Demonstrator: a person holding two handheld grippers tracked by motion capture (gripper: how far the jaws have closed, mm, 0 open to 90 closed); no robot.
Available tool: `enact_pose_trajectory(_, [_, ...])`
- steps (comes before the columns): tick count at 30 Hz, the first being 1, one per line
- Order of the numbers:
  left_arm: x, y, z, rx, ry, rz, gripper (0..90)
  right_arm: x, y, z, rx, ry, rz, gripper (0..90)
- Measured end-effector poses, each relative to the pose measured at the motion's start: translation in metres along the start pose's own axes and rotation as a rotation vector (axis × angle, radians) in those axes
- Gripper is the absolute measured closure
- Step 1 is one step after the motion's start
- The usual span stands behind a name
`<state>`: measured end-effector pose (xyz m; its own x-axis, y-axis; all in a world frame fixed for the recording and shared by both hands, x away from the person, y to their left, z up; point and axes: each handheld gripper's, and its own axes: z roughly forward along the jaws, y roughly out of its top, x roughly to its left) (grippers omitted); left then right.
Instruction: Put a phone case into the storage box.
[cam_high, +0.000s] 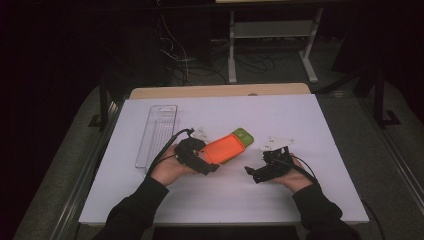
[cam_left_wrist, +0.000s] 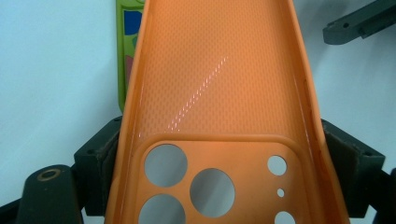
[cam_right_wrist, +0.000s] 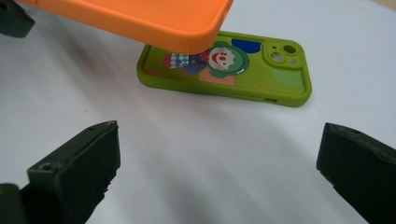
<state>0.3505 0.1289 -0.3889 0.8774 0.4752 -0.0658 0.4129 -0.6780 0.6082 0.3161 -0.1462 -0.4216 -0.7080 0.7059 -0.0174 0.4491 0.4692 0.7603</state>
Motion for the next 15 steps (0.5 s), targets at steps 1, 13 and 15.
enact_pose_trajectory(1, [0.000,0.000,0.000,-0.001,-0.002,-0.002,15.9,0.000,0.000,0.000,0.000,0.000,0.000,0.0])
enact_pose_trajectory(13, [-0.001,0.000,0.001,0.004,-0.002,0.010,15.9,0.010,0.004,-0.001,-0.011,-0.077,-0.156,0.0])
enact_pose_trajectory(15, [-0.001,0.000,0.001,0.006,-0.006,0.010,15.9,0.011,0.004,-0.001,-0.017,-0.083,-0.175,0.0])
